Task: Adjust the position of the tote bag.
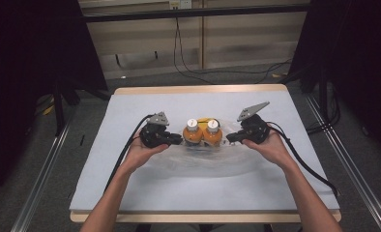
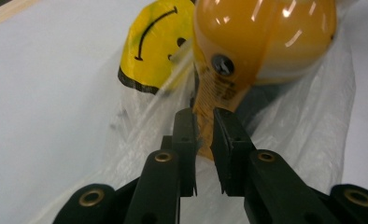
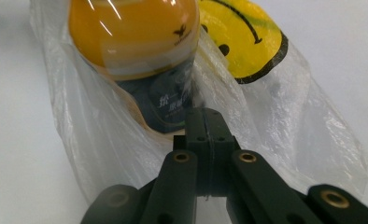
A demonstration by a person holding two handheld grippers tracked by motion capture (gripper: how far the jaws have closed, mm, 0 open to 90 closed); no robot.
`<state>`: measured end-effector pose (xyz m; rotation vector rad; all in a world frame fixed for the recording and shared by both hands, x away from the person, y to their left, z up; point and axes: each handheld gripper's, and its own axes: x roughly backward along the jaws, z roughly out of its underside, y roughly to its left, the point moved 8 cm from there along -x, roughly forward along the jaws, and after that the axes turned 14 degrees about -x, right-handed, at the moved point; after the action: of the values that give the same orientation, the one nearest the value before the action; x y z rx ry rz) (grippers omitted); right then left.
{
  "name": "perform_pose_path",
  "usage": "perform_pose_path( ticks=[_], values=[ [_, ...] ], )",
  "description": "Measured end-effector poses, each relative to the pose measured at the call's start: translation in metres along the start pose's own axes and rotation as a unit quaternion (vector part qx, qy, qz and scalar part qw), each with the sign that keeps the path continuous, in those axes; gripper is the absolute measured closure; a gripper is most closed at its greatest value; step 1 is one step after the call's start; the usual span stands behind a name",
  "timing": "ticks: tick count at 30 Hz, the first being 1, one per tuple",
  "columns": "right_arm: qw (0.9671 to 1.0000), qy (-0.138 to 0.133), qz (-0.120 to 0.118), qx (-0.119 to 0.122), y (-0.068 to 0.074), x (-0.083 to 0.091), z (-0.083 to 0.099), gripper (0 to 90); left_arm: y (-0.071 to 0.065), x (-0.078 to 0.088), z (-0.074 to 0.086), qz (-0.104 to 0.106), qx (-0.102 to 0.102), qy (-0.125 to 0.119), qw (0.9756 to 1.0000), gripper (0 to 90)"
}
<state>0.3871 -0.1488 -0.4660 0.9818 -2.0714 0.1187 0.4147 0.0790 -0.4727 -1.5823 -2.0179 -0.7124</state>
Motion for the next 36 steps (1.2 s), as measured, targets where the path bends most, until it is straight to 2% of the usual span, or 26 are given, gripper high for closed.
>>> perform_pose_path(
  ticks=[2, 4, 6, 9, 10, 12, 13, 14, 15, 16, 17, 18, 19, 23, 24, 25, 26, 27, 31, 33, 34, 35, 36],
  values=[
    [0.9999, 0.01, -0.003, 0.002, 0.0, -0.004, 0.001, 90.0, 0.001, -0.006, 0.004, 0.001, -0.008, 0.022, 0.9997, 79.4],
    [0.9999, 0.014, -0.005, 0.005, 0.0, -0.01, 0.002, 90.0, -0.002, -0.015, 0.009, 0.014, -0.006, 0.031, 0.9994, 79.4],
    [0.9997, 0.021, -0.009, 0.006, 0.0, -0.016, 0.004, 90.0, -0.005, -0.021, 0.015, 0.017, -0.011, 0.051, 0.9985, 79.9],
    [0.9989, 0.045, -0.002, 0.006, 0.0, -0.027, 0.011, 90.0, -0.01, -0.023, 0.024, 0.029, -0.019, 0.074, 0.9967, 79.1],
    [0.9989, 0.045, -0.002, 0.006, 0.0, -0.027, 0.011, 90.0, -0.01, -0.023, 0.024, 0.029, -0.019, 0.074, 0.9967, 79.0],
    [0.9984, 0.057, 0.006, 0.008, -0.002, -0.033, 0.014, 90.0, -0.013, -0.026, 0.031, 0.034, -0.033, 0.096, 0.9942, 79.0],
    [0.9978, 0.066, 0.004, 0.008, -0.001, -0.038, 0.017, 90.0, -0.016, -0.029, 0.033, 0.038, -0.034, 0.097, 0.994, 79.0],
    [0.9976, 0.068, 0.003, 0.01, -0.001, -0.042, 0.019, 90.0, -0.015, -0.029, 0.033, 0.04, -0.041, 0.106, 0.9927, 78.9],
    [0.997, 0.076, 0.0, 0.013, 0.0, -0.045, 0.021, 90.0, -0.015, -0.03, 0.033, 0.035, -0.038, 0.103, 0.9933, 78.9],
    [0.996, 0.086, 0.01, 0.019, -0.001, -0.048, 0.024, 90.0, -0.016, -0.031, 0.033, 0.036, -0.037, 0.103, 0.9933, 78.9],
    [0.996, 0.086, 0.01, 0.019, -0.001, -0.048, 0.024, 90.0, -0.016, -0.031, 0.033, 0.036, -0.037, 0.103, 0.9933, 78.9],
    [0.9952, 0.095, 0.015, 0.018, -0.004, -0.053, 0.028, 90.0, -0.016, -0.034, 0.035, 0.032, -0.04, 0.113, 0.9923, 78.8],
    [0.9951, 0.096, 0.016, 0.014, -0.005, -0.054, 0.028, 90.0, -0.016, -0.036, 0.037, 0.033, -0.044, 0.119, 0.9913, 78.4],
    [0.9943, 0.103, 0.024, 0.008, -0.008, -0.061, 0.031, 90.0, -0.015, -0.037, 0.038, 0.035, -0.042, 0.118, 0.9916, 74.8],
    [0.9947, 0.1, 0.024, 0.006, -0.009, -0.062, 0.032, 90.0, -0.014, -0.036, 0.04, 0.036, -0.038, 0.112, 0.9923, 74.8],
    [0.9946, 0.101, 0.024, 0.004, -0.009, -0.062, 0.032, 90.0, -0.014, -0.037, 0.042, 0.026, -0.036, 0.121, 0.9917, 74.8],
    [0.9941, 0.103, 0.032, 0.009, -0.01, -0.061, 0.031, 90.0, -0.013, -0.038, 0.044, 0.02, -0.042, 0.13, 0.9904, 75.3],
    [0.9934, 0.106, 0.041, 0.015, -0.012, -0.06, 0.032, 90.0, -0.014, -0.038, 0.044, 0.022, -0.038, 0.127, 0.991, 75.9],
    [0.9929, 0.11, 0.044, 0.013, -0.013, -0.059, 0.033, 90.0, -0.014, -0.035, 0.046, 0.018, -0.044, 0.134, 0.9899, 77.7],
    [0.9922, 0.115, 0.047, 0.013, -0.014, -0.057, 0.034, 90.0, -0.012, -0.032, 0.048, 0.01, -0.06, 0.147, 0.9873, 78.8],
    [0.9922, 0.115, 0.047, 0.013, -0.014, -0.057, 0.034, 90.0, -0.012, -0.032, 0.048, 0.01, -0.06, 0.147, 0.9873, 78.8],
    [0.9917, 0.119, 0.048, 0.014, -0.015, -0.055, 0.035, 90.0, -0.011, -0.03, 0.05, 0.002, -0.067, 0.158, 0.9852, 78.8],
    [0.9913, 0.121, 0.05, 0.013, -0.016, -0.054, 0.036, 90.0, -0.011, -0.028, 0.051, 0.001, -0.07, 0.161, 0.9844, 79.2]
  ],
)
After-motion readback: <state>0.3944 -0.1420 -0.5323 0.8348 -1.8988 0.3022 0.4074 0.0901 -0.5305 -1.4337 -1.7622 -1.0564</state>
